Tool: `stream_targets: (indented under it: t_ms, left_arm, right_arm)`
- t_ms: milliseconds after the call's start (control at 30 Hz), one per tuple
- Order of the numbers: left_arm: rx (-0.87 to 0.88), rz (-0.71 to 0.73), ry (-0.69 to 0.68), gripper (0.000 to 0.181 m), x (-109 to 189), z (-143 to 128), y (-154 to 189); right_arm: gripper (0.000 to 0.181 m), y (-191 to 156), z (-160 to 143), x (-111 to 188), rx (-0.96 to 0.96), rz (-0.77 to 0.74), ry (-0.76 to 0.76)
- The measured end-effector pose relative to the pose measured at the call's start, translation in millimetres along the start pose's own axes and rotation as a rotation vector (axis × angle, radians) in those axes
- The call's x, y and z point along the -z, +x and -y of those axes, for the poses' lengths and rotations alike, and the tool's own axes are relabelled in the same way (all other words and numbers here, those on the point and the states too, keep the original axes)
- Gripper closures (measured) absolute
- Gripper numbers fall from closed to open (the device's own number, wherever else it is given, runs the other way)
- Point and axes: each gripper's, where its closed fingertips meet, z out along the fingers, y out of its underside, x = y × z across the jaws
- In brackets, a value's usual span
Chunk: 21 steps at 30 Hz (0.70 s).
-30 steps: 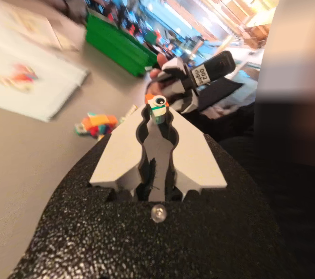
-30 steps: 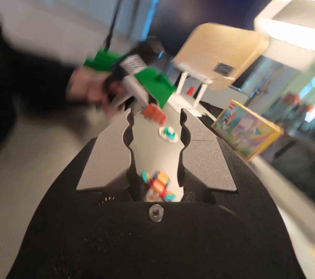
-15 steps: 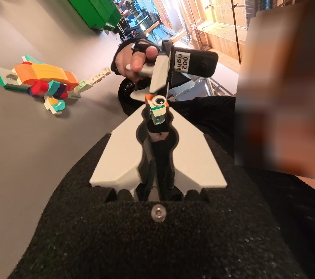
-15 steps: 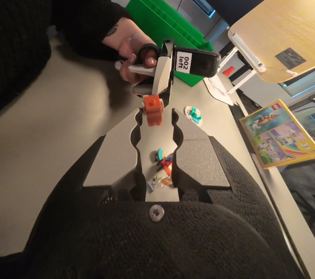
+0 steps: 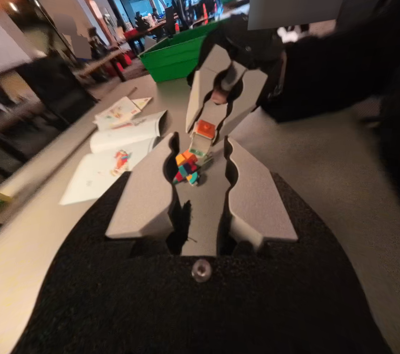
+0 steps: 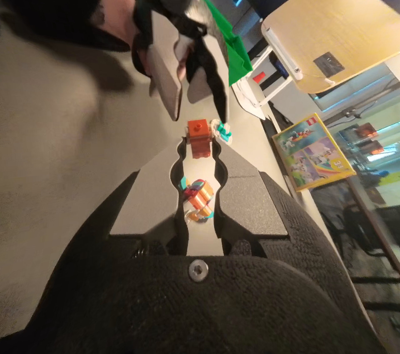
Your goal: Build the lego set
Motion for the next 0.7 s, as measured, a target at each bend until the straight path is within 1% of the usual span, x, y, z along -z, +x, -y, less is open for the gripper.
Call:
stream_targets:
  t_ms: [33,67,133,267,367,433,500,567,633,700]
  left_arm:
    - [-0.081,0.009,-0.024,0.145,-3,-3,5]
    - [-0.125,0.009,-0.046,0.145,-6,-7,10]
    - [-0.170,0.033,-0.069,0.146,-10,-11,10]
    - [-0.200,0.044,-0.085,0.152,-12,-14,10]
    - [-0.213,0.036,-0.106,0.160,-11,-17,9]
    - [-0.180,0.034,-0.109,0.161,-10,-18,8]
    - [-0.156,0.076,-0.109,0.160,-8,-18,-1]
    - [-0.108,0.136,-0.099,0.160,-4,-16,-15]
    - [-0.019,0.191,-0.058,0.161,2,-11,-29]
    - [0.102,0.215,0.009,0.161,9,-5,-41]
  right_arm:
    - [0.159,-2,-2,-1,0.004,0.005,-0.010]
    - [0.159,-4,-4,-2,0.002,0.012,-0.016]
    - [0.160,-7,-6,-4,0.001,0.024,-0.029]
    - [0.160,-11,-6,-4,-0.008,0.041,-0.028]
    - [0.160,-14,-9,-5,-0.014,0.055,-0.045]
    - [0.160,-13,-11,-6,-0.038,0.051,-0.047]
    - [0.158,-6,-13,-4,-0.075,0.023,-0.059]
    - [0.148,11,-20,2,-0.139,-0.057,-0.079]
    - [0.139,27,-31,8,-0.235,-0.130,-0.114]
    - [0.129,32,-45,10,-0.344,-0.143,-0.170]
